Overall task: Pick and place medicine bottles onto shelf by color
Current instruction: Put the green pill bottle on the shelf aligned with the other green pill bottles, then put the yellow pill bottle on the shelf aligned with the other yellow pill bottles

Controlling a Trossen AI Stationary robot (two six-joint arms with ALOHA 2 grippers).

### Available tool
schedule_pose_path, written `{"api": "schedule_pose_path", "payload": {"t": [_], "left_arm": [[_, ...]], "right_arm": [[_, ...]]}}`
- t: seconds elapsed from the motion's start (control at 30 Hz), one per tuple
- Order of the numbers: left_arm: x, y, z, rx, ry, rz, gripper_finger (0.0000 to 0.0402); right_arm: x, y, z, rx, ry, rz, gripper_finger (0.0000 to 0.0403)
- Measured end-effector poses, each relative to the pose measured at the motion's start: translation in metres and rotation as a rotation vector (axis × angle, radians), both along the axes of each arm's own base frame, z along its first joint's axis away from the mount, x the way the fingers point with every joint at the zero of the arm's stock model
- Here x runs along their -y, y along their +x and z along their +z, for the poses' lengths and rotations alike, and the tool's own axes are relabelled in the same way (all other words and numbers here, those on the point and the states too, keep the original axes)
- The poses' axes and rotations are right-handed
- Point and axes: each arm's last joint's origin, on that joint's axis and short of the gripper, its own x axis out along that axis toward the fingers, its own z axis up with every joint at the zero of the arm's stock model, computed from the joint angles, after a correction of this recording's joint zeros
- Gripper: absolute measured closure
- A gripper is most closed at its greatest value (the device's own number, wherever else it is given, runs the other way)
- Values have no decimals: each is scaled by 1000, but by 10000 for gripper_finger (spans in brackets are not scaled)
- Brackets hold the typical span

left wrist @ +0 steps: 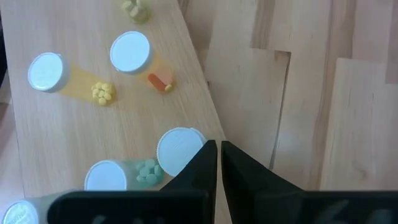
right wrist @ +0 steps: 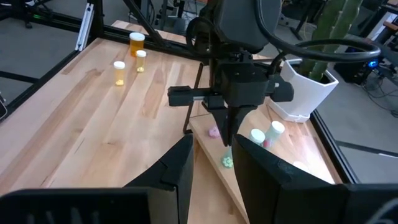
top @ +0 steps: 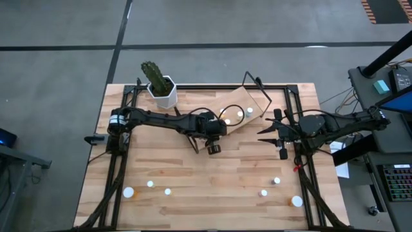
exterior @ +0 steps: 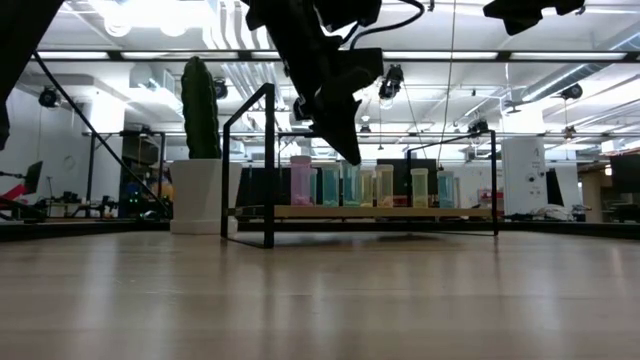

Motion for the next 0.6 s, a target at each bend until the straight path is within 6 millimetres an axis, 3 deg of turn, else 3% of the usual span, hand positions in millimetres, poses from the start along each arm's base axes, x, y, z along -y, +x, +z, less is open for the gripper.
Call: {"api": "schedule_pose_path", "payload": {"t": [0.17,0.27,0.43,0.6], "left_arm": [[1,1,3,5,-8,-5,398],[9,2,18,45,-16,-29,398],[33,-10,70,197,-12,-106,398],[69,-44,116,329,-9,-227,398]], "right_arm": [[0,0,0,0,-7,2,303],[0,0,0,1,-8,-2,303],[0,0,1,7,-6,-2,303],[0,2,3,32,20,-10,303]]}}
